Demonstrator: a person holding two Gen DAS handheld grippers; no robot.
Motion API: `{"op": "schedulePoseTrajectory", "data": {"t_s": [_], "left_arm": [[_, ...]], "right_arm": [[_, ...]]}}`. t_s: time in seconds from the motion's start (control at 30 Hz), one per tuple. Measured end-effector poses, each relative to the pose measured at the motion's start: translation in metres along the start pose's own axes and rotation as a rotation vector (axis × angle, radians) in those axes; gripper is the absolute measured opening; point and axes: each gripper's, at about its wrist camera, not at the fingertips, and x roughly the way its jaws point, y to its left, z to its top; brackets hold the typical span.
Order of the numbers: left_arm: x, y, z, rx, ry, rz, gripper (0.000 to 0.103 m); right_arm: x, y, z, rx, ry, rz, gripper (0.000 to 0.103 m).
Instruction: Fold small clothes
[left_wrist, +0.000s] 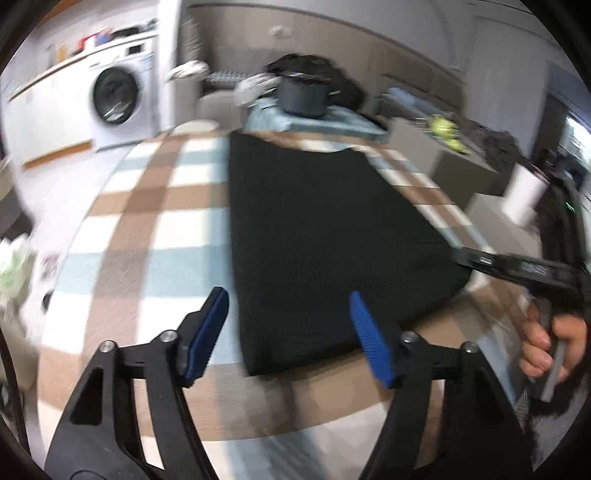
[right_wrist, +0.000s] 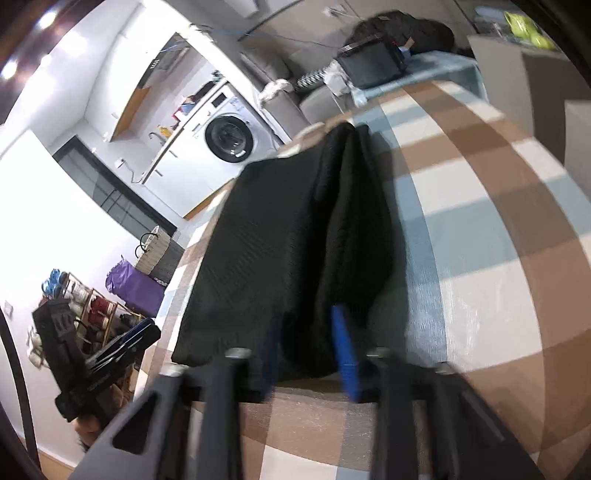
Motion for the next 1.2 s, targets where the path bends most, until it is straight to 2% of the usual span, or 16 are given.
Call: {"op": "schedulePoseTrajectory", "data": {"t_s": [0.03,0.17,0.27,0.37,0.47,0.5,0.53,0.57,0.63,0.67,0.77,0.87,1.0,1.1,1.2], "left_arm": [[0.000,-0.015,0.001,0.046,-0.001,-0.025,0.071],[0.009,-0.063,0.000,0.167,0.008,-0.077,0.075],[0.032,-0.102,-0.002,0.243,0.063,-0.118,0.075],[0.053,-0.132,-0.005,0.288,0.116,-0.143,0.075],[0.072,-0.157,-0.005,0.319,0.148,-0.131,0.075],[0.078,-0.163,-0.003,0.322,0.153,-0.128,0.074],[0.081,-0.166,-0.001,0.319,0.147,-0.129,0.064],[0.082,-0.167,0.001,0.311,0.132,-0.131,0.038],[0.083,-0.164,0.006,0.288,0.132,-0.160,0.019],[0.079,-0.160,0.009,0.266,0.113,-0.174,0.012],[0.066,-0.147,0.016,0.239,0.040,-0.158,0.009],[0.060,-0.129,0.027,0.193,0.028,-0.161,0.009],[0.060,-0.114,0.036,0.162,0.023,-0.165,0.009],[0.057,-0.106,0.038,0.154,0.020,-0.165,0.009],[0.053,-0.101,0.036,0.144,0.016,-0.164,0.009]], "right_arm": [[-0.001,0.002,0.001,-0.012,-0.003,-0.006,0.007],[-0.001,-0.003,0.011,0.053,-0.003,0.077,0.006],[0.003,-0.009,0.012,0.086,0.008,0.081,0.006],[0.004,-0.016,0.011,0.138,0.023,0.116,0.006],[0.003,-0.018,0.011,0.158,0.029,0.135,0.006],[0.003,-0.018,0.011,0.157,0.033,0.139,0.006],[0.002,-0.016,0.011,0.155,0.035,0.140,0.006],[0.002,-0.016,0.011,0.150,0.038,0.144,0.006],[0.002,-0.016,0.011,0.146,0.045,0.145,0.007],[-0.001,-0.018,0.011,0.145,0.040,0.135,0.008],[-0.016,-0.027,0.009,0.132,0.004,0.092,0.013],[-0.021,-0.035,0.003,0.117,0.016,0.018,0.013],[-0.010,-0.041,-0.009,0.121,0.084,0.040,0.013],[0.001,-0.034,-0.012,0.092,0.110,0.058,0.023],[0.011,-0.024,-0.012,0.055,0.103,0.034,0.024]]}}
